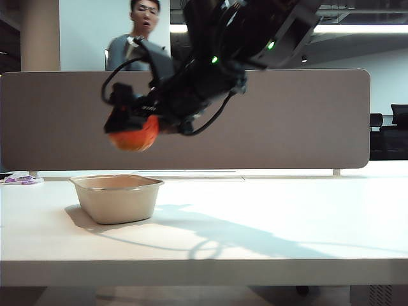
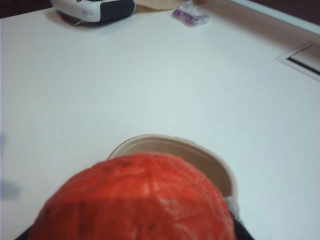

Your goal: Pick up the orange and place it into the paper lunchbox.

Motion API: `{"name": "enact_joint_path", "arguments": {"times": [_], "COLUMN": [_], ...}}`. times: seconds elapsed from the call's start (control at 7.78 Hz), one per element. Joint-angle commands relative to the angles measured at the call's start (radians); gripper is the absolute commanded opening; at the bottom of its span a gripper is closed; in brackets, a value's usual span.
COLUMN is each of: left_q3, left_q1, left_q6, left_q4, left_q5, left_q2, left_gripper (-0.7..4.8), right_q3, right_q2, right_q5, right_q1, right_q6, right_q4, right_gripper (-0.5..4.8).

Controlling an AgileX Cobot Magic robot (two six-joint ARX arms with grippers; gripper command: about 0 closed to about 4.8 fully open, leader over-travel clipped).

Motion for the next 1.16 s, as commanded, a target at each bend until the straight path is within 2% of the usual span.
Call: {"name": "enact_joint_path", "arguments": {"times": [0.13, 0.51, 0.64, 0.77, 1.16], "left_q3": [0.005, 0.005, 0.005, 0.005, 0.005], "left_q1": [0.002, 0.002, 0.002, 0.002, 0.002], "left_q6": [0.000, 0.000, 0.000, 0.000, 0.000], "left_q4": [0.013, 0.013, 0.013, 0.012, 0.012], "left_q5": [0.004, 0.004, 0.004, 0.004, 0.004], "left_q2": [-0.001, -0.001, -0.001, -0.001, -0.001], "left_gripper": [-0.05, -0.05, -0.05, -0.05, -0.05], "right_q3": [0.130, 0.140, 0.140, 0.140, 0.140], "right_q2": [0.125, 0.177, 0.177, 0.177, 0.122], "right_q5": [0.037, 0.039, 0.041, 0.042, 0.053], "right_q1": [0.023, 0.031, 0.039, 0.047, 0.047], "right_q6": [0.004, 0.002, -0.001, -0.002, -0.002], "right_q4": [-0.011, -0.070, -0.071, -0.076, -0.074], "right_gripper": [2.92, 2.96, 3.93, 4.18, 4.18]}}
